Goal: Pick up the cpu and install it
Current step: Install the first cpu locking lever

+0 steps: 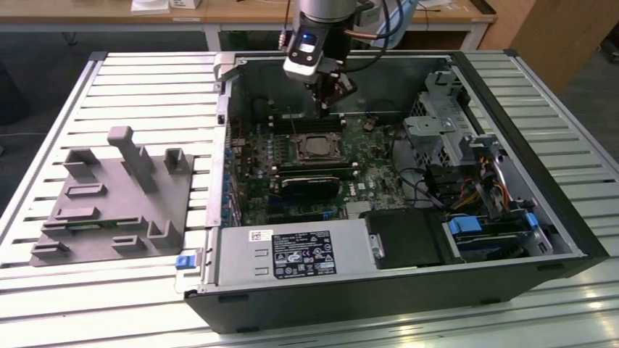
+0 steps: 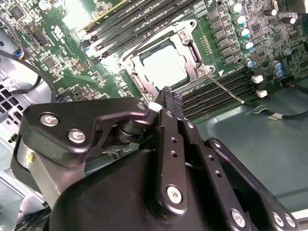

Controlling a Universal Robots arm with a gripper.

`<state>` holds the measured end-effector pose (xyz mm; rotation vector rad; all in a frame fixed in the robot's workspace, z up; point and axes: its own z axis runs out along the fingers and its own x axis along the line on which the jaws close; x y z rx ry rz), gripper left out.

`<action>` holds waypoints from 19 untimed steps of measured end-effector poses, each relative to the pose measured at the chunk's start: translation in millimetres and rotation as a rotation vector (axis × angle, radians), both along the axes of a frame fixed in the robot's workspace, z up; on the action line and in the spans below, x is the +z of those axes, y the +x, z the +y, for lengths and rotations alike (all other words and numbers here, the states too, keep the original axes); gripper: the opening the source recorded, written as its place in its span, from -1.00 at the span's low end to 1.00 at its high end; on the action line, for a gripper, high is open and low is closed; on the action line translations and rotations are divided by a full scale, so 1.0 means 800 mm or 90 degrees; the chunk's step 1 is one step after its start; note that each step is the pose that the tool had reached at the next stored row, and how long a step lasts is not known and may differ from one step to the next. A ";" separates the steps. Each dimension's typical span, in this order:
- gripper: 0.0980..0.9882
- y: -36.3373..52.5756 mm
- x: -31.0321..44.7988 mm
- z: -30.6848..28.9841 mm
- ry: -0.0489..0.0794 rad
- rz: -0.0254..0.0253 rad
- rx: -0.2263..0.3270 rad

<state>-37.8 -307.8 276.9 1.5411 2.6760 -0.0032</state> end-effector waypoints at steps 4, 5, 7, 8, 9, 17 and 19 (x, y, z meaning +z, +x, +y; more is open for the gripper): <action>-0.98 0.000 0.0000 0.0000 0.000 0.0000 0.012; -0.98 0.000 0.0000 0.0000 0.000 0.0000 0.015; -0.98 0.000 0.0000 0.0000 0.000 0.0000 0.021; -0.98 0.000 0.0000 0.0000 0.000 0.0000 0.024; -0.98 0.000 0.0000 0.0000 0.000 0.0000 0.027; -0.98 0.000 0.0000 0.0000 0.000 0.0000 0.051; -0.98 0.000 0.0000 0.0000 0.000 0.0000 0.056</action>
